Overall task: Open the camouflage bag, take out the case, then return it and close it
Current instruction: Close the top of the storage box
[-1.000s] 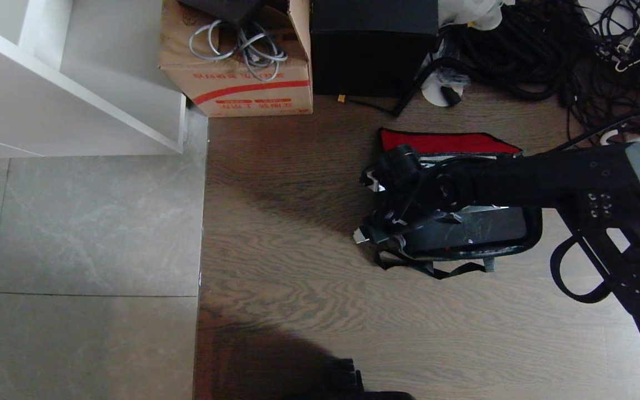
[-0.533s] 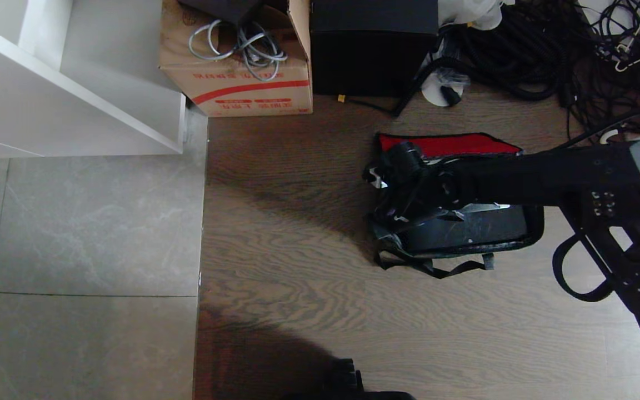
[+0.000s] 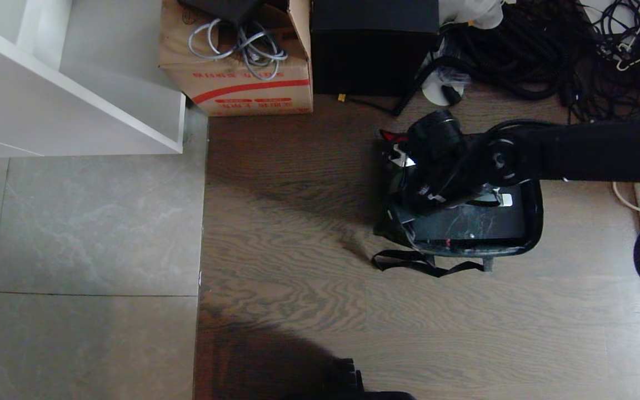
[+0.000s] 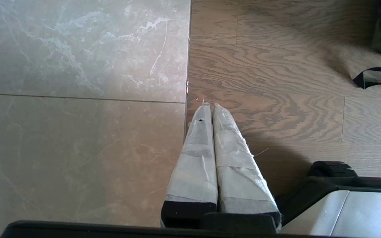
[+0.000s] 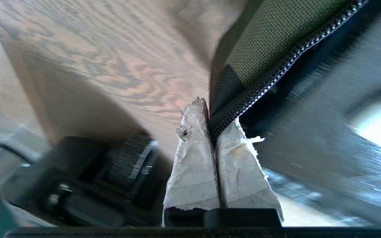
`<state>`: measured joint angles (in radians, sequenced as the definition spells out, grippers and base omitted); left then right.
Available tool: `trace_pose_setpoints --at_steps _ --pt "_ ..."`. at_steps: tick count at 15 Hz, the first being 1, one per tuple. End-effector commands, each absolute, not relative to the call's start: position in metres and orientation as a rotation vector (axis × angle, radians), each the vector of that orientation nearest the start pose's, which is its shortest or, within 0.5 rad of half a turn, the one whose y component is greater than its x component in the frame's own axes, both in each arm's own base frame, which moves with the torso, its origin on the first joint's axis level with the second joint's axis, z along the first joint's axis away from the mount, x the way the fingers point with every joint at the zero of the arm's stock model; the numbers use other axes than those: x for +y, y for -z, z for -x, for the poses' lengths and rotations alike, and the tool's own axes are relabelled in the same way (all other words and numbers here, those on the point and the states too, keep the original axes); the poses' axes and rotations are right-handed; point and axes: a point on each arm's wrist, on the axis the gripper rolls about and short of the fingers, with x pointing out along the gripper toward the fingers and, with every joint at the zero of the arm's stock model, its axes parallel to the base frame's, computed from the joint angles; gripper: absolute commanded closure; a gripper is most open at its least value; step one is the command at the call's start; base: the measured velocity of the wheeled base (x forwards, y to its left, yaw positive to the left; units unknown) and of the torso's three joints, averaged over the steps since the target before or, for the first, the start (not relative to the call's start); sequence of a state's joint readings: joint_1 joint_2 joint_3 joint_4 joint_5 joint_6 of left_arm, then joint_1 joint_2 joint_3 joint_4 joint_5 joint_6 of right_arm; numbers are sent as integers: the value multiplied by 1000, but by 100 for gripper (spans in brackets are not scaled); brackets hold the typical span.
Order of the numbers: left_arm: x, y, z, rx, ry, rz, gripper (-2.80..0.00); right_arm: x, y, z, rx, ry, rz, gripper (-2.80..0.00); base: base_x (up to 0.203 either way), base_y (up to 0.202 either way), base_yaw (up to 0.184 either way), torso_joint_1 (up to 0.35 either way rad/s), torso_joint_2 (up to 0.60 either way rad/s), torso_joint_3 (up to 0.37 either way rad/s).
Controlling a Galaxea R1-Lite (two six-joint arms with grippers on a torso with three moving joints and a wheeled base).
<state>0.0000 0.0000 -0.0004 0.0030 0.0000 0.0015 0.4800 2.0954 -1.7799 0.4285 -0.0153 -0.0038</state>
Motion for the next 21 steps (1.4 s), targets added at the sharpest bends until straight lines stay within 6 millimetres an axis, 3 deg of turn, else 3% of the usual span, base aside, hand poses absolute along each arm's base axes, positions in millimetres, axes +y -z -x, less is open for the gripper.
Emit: trace_pose_setpoints --at_steps 1,6,9,11,12,19,21 --pt "0 -76 23 2 0 -2 0 180 -221 -359 703 -440 213 0 0 0 0 0 0 0" --pt "0 -75 23 2 0 -2 0 177 -220 -360 697 -450 241 0 0 0 0 0 0 0" --pt "0 -75 23 3 0 -2 0 176 -201 -356 756 -488 327 0 0 0 0 0 0 0" --pt "0 -75 23 3 0 -2 0 177 -198 -356 759 -537 324 0 0 0 0 0 0 0" --pt "0 -75 23 3 0 -2 0 178 -199 -357 753 -540 314 -280 0 0 0 0 0 0" --pt "0 -75 23 3 0 -2 0 178 -201 -357 752 -565 271 -280 0 0 0 0 0 0" --pt "0 -75 23 3 0 -2 0 182 -193 -363 767 -553 269 -280 0 0 0 0 0 0"
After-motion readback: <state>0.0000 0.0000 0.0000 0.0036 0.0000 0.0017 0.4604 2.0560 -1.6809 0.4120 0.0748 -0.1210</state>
